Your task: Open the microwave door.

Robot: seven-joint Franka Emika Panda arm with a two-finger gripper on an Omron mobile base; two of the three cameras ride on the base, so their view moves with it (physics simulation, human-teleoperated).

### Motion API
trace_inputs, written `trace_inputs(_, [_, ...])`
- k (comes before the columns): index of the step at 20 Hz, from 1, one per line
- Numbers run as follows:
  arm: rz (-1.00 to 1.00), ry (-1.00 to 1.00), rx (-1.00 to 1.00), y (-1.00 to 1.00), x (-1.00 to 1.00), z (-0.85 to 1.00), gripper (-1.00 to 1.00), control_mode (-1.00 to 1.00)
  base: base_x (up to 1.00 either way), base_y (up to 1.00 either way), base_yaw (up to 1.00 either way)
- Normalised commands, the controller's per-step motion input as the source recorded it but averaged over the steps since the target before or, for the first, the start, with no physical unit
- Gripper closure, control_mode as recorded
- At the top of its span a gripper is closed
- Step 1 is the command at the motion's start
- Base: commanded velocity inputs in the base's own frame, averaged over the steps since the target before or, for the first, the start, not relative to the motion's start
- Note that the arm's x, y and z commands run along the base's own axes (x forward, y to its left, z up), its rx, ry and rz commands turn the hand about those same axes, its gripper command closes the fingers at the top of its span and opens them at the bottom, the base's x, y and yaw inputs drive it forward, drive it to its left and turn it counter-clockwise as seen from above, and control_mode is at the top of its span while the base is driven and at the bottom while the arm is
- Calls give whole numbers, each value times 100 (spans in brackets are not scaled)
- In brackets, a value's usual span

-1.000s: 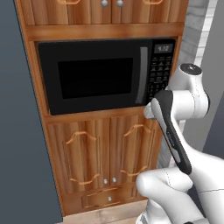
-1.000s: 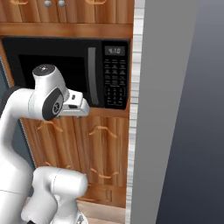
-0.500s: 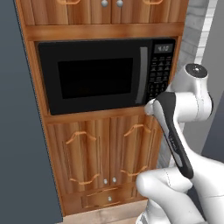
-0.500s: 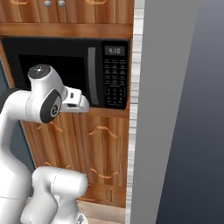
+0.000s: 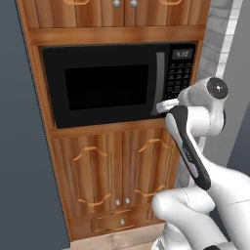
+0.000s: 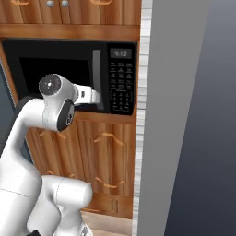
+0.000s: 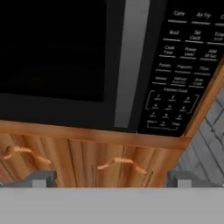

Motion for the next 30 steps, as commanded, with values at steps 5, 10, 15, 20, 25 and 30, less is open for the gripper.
trace_inputs(5, [25, -57, 8, -20, 3, -1, -100, -100, 0, 0, 0])
trace_inputs(10, [10, -49, 0, 0, 14, 0, -100, -100, 0, 0, 0])
trace_inputs(15, [0, -14, 0, 0, 40, 7, -100, -100, 0, 0, 0])
trace_inputs(20, [0, 0, 0, 0, 52, 22, -100, -100, 0, 0, 0])
trace_inputs(25, [0, 3, 0, 0, 45, 23, -100, -100, 0, 0, 0])
trace_inputs(30, [0, 17, 0, 0, 49, 12, -100, -100, 0, 0, 0])
